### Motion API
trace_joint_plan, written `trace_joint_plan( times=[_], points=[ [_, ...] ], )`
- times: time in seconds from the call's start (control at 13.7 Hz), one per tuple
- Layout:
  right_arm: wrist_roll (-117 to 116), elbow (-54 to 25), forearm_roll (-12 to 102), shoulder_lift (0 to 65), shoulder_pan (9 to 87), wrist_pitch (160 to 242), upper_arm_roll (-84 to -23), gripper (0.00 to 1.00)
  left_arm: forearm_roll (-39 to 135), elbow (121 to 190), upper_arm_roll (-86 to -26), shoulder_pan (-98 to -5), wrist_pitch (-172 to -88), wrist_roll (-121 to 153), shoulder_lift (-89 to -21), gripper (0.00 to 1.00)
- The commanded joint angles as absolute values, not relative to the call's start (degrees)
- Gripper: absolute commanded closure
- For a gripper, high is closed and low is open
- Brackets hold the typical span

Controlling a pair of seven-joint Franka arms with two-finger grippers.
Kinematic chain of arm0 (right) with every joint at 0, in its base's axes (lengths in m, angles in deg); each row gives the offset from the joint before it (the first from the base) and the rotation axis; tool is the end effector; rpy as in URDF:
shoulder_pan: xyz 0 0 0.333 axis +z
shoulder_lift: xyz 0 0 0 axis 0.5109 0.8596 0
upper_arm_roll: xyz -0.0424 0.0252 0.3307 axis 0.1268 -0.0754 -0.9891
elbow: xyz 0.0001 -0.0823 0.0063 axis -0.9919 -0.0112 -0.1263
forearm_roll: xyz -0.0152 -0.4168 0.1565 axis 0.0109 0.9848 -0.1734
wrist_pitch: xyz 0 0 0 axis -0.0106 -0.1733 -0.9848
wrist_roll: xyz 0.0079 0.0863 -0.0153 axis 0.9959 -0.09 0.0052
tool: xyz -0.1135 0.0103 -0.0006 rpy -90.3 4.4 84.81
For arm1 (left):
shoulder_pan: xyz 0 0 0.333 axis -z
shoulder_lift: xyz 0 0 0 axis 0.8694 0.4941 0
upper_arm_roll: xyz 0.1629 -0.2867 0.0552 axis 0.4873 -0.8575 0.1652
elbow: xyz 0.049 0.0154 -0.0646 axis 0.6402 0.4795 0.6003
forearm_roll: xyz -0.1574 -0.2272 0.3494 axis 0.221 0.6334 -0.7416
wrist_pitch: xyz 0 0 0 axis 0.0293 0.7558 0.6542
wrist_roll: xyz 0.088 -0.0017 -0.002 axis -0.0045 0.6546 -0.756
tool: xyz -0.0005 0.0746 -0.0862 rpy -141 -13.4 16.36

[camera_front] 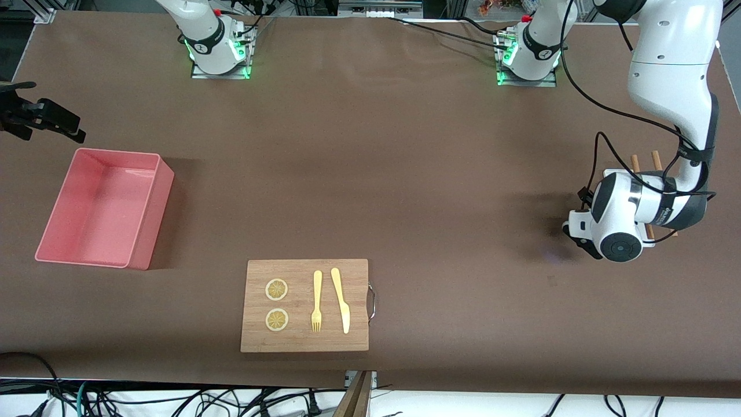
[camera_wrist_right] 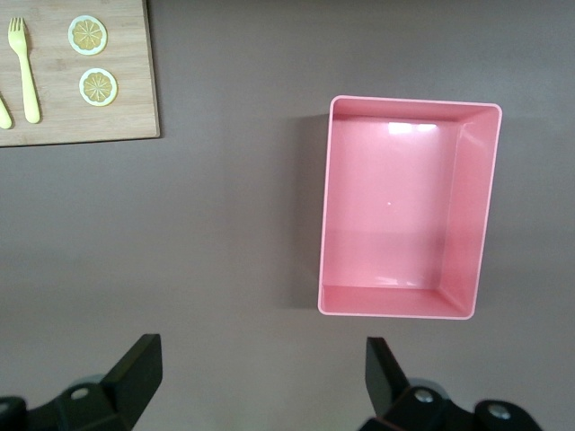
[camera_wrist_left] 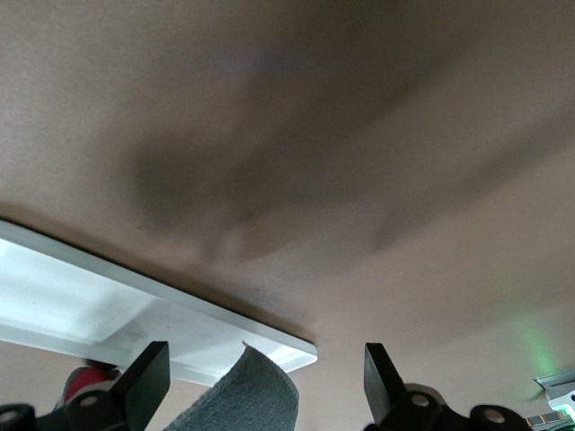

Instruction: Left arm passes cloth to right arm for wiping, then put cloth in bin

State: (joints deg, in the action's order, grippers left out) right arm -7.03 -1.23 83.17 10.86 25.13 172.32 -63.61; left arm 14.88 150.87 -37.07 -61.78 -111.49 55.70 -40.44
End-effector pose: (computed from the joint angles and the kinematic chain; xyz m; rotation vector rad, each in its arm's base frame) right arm 0.6165 -0.0129 0.6463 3.1259 -0.0647 -0.0300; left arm 0.6549 0.0617 0.1481 -2.5797 1.0126 1.0351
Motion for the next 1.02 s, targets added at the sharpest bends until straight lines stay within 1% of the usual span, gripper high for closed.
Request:
trace_joint_plan(
  times=[0.0,0.07,0.29,0.51,0.66,0.8,0.88,0.95],
  points=[
    [-6.73,-0.21,83.54,11.21,25.27,172.06,-63.48,0.0,15.92,150.3,-37.14,-62.06,-110.77,58.12,-40.23,0.08],
    [-6.73,-0.21,83.63,11.73,25.36,172.06,-63.48,0.0,15.92,150.3,-37.14,-62.15,-110.5,58.3,-40.23,0.12],
    [-6.64,-0.48,83.45,12.79,25.19,172.15,-63.48,0.0,15.83,150.48,-37.14,-62.59,-108.05,58.39,-40.15,0.12],
    [-6.64,-1.0,83.89,12.53,25.01,171.54,-63.48,0.0,14.35,149.69,-37.05,-63.55,-109.18,58.39,-38.83,0.12],
    [-6.56,-3.28,83.98,12.88,25.1,172.15,-63.56,0.0,14.17,149.6,-36.96,-63.64,-109.53,58.39,-38.74,0.12],
    [-6.56,-3.55,83.98,13.49,25.19,172.59,-63.65,0.0,14.16,149.6,-36.88,-63.64,-109.53,58.39,-38.74,0.12],
    [-6.56,-3.73,83.98,14.36,25.19,172.5,-63.65,0.0,14.16,149.6,-36.7,-63.64,-109.62,58.39,-38.65,0.15],
    [-6.56,-3.9,83.98,14.89,25.19,172.15,-63.65,0.0,14.16,149.6,-36.52,-63.73,-109.54,58.39,-38.65,0.21]
  ],
)
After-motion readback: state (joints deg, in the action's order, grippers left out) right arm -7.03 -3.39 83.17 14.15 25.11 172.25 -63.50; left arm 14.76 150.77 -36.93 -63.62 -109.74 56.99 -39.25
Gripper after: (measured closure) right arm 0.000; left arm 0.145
